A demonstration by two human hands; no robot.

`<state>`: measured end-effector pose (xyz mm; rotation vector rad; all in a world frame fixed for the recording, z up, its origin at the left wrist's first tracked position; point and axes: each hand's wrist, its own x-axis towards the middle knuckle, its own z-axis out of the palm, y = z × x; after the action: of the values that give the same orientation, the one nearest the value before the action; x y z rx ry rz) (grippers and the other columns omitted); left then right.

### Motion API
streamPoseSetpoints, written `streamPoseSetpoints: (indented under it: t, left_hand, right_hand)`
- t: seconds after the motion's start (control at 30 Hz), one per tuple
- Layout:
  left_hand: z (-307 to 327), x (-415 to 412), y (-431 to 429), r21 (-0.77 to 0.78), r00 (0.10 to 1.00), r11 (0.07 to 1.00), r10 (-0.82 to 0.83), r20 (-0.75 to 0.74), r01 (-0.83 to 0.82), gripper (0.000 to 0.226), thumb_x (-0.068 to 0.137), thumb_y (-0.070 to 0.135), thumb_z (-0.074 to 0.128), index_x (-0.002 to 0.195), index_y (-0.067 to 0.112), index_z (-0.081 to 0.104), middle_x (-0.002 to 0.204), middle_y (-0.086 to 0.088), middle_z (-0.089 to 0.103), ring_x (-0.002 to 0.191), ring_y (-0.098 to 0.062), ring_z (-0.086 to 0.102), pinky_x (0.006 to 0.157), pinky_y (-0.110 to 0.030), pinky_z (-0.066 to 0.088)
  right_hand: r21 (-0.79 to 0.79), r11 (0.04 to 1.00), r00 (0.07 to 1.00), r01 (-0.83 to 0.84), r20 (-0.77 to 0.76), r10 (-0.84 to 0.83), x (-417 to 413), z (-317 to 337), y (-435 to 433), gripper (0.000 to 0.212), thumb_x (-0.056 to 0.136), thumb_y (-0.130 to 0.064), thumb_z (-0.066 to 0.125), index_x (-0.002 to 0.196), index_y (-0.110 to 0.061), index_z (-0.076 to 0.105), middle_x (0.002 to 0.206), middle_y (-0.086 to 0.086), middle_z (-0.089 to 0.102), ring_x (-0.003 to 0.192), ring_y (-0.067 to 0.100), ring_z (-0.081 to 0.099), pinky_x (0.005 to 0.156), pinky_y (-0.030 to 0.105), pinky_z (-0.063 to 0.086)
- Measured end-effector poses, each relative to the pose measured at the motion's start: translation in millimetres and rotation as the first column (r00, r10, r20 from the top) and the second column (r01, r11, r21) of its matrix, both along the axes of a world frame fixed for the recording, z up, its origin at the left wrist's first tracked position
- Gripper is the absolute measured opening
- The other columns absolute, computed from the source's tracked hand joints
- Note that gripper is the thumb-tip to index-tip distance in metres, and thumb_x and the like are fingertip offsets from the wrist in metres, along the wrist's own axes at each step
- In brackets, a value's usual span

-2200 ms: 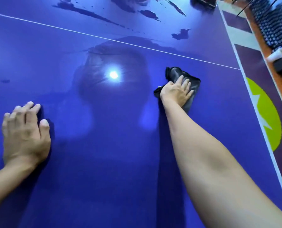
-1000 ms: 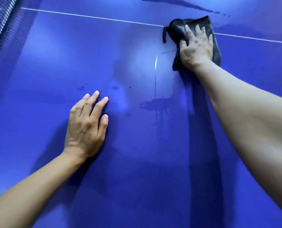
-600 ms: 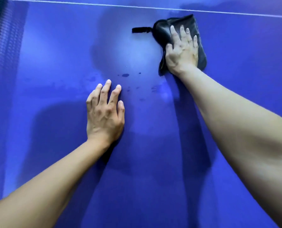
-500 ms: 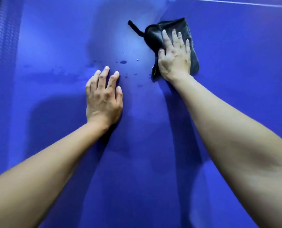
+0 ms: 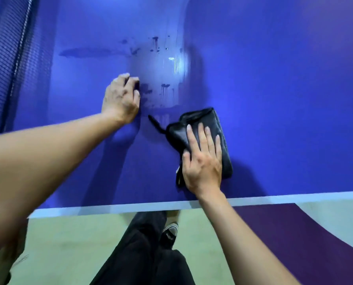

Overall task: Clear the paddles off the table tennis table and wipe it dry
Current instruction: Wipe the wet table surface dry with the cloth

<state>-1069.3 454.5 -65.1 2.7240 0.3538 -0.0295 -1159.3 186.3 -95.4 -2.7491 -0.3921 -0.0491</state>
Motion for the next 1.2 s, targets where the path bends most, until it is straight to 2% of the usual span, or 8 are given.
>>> streamPoseSetpoints:
  t: [0.1,0.23,0.37,0.5,0.67,0.77,0.93,1.2]
  left_hand:
    - [-9,-59,-9,0.072,1.000,0.997,0.005,-0.028,-0.003,0.051,0.099,0.025,0.039,0.147,0.008,0.047,0.155,-0.022,0.038,0.140,-0.042,0.038,0.117,-0.050,0.027]
    - [-17,-102,-4,0.106,0.998,0.993,-0.050,-0.038,0.054,0.058,0.097,0.031,0.034,0.148,0.006,0.045,0.156,-0.022,0.038,0.142,-0.041,0.036,0.119,-0.052,0.027]
    - [-12,-87,8,0.101,0.999,0.994,-0.040,0.036,0.036,0.045,0.097,0.032,0.035,0.127,0.012,0.062,0.136,-0.013,0.054,0.122,-0.038,0.050,0.105,-0.047,0.036]
    - [-16,-49,17,0.100,0.991,0.995,-0.041,0.131,0.028,0.030,0.097,0.027,0.039,0.110,0.015,0.063,0.120,-0.008,0.056,0.105,-0.035,0.050,0.093,-0.043,0.037]
    - [-24,8,40,0.154,0.969,0.987,-0.084,0.231,0.049,0.028,0.095,0.024,0.046,0.115,0.013,0.062,0.126,-0.011,0.056,0.107,-0.037,0.052,0.098,-0.048,0.036]
    - [-27,52,67,0.188,0.969,0.981,-0.090,0.231,0.046,0.037,0.094,0.026,0.045,0.124,0.010,0.059,0.135,-0.015,0.054,0.115,-0.042,0.051,0.106,-0.052,0.034]
    - [-36,117,95,0.188,0.979,0.981,-0.088,0.185,0.053,0.049,0.094,0.028,0.039,0.136,0.006,0.053,0.145,-0.019,0.048,0.130,-0.040,0.043,0.116,-0.051,0.029]
    - [-37,121,91,0.165,0.981,0.986,-0.052,0.187,0.021,0.052,0.096,0.027,0.039,0.143,0.007,0.050,0.151,-0.016,0.045,0.141,-0.038,0.039,0.121,-0.052,0.025]
  right_hand:
    - [-0.016,1.000,0.999,0.017,-0.038,-0.017,-51,-1,-14,0.067,0.093,-0.034,0.042,0.159,-0.026,0.032,0.167,0.003,0.025,0.156,0.018,0.016,0.126,0.049,0.014]
    - [-0.027,0.999,0.999,0.019,-0.043,-0.020,-66,-2,-16,0.066,0.094,-0.033,0.043,0.159,-0.026,0.033,0.167,0.003,0.025,0.156,0.018,0.016,0.125,0.051,0.017]
    - [-0.058,0.998,1.000,0.020,-0.007,-0.021,-62,-2,-7,0.066,0.094,-0.036,0.044,0.159,-0.028,0.033,0.167,0.003,0.026,0.156,0.018,0.016,0.126,0.052,0.015]
    - [-0.059,0.995,0.997,-0.082,0.004,0.082,-32,-4,14,0.068,0.092,-0.041,0.048,0.158,-0.037,0.032,0.168,0.000,0.024,0.156,0.017,0.015,0.126,0.053,0.014]
    - [-0.076,0.997,0.999,0.030,0.035,-0.027,65,-9,73,0.068,0.091,-0.047,0.047,0.157,-0.039,0.032,0.167,0.000,0.027,0.156,0.018,0.018,0.126,0.051,0.011]
    - [-0.103,0.991,0.996,0.080,0.042,-0.076,144,-12,106,0.066,0.094,-0.050,0.040,0.158,-0.039,0.030,0.167,0.001,0.026,0.155,0.019,0.018,0.127,0.050,0.006]
    - [-0.146,0.978,0.988,0.152,0.029,-0.149,274,-15,153,0.067,0.096,-0.053,0.033,0.160,-0.038,0.022,0.169,0.001,0.020,0.156,0.018,0.012,0.127,0.049,0.001]
    - [-0.153,0.969,0.978,0.193,-0.050,-0.202,458,-6,207,0.064,0.100,-0.052,0.031,0.161,-0.039,0.016,0.170,-0.001,0.013,0.157,0.017,0.007,0.126,0.049,-0.004]
